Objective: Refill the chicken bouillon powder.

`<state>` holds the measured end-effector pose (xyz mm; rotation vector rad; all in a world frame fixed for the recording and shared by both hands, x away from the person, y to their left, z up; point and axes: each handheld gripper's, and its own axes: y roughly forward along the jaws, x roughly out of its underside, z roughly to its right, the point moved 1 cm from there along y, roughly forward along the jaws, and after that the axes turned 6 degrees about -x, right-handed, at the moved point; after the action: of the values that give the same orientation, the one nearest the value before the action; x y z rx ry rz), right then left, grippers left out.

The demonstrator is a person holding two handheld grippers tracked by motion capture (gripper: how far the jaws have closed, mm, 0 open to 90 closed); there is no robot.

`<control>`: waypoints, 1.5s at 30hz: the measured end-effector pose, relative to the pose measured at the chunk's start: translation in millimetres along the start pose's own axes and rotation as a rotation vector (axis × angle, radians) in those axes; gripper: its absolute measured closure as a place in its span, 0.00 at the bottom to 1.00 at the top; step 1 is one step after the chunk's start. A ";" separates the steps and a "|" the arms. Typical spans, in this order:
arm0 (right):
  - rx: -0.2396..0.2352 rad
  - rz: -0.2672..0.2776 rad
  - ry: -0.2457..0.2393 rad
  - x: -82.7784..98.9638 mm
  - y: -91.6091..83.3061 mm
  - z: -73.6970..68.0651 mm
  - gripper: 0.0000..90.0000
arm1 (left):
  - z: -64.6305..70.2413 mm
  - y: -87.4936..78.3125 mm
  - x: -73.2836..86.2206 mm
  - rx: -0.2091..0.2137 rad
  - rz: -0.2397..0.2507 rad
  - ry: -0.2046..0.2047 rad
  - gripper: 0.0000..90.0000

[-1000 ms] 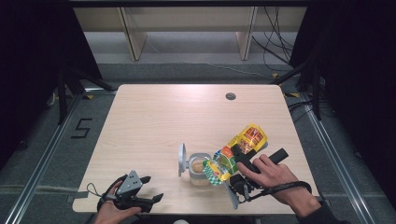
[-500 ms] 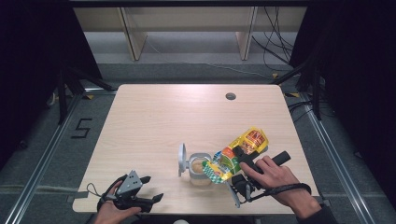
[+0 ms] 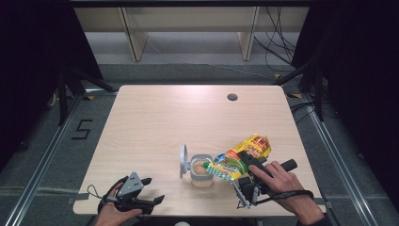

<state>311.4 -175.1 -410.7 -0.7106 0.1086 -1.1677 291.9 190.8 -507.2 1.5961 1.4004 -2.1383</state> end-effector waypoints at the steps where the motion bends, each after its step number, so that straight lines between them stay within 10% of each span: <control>1: -0.004 0.005 0.023 -0.1 -0.1 -1.1 0.69 | 0.0 0.0 0.0 0.001 0.001 0.000 0.24; 5: -0.013 0.039 0.203 2.4 3.0 -12.2 0.70 | -0.3 -0.1 -0.1 -0.001 -0.001 0.000 0.24; 11: -0.005 0.097 0.224 10.3 7.5 -12.4 0.74 | -0.6 -0.3 -0.2 0.007 -0.011 0.001 0.24; 12: -0.023 0.092 0.313 10.5 6.7 -18.3 0.74 | 0.2 0.0 -0.1 0.011 -0.002 -0.011 0.24; 19: 0.011 0.181 0.389 18.2 8.2 -20.0 0.77 | 0.6 -0.3 -0.3 0.017 0.000 -0.015 0.24; 20: -0.005 0.190 0.464 18.5 8.3 -24.7 0.78 | 0.4 -0.3 -0.3 0.015 -0.001 -0.013 0.23; 27: -0.020 0.264 0.503 25.2 18.3 -25.7 0.81 | 0.6 0.5 0.0 0.010 0.008 -0.014 0.24; 45: 0.009 0.448 0.926 51.2 57.0 -26.3 0.87 | 0.4 0.8 0.7 0.003 0.009 -0.020 0.24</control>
<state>366.9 -219.8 -449.1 -0.0712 0.9857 -0.9741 291.7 190.3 -508.2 1.5752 1.3823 -2.1467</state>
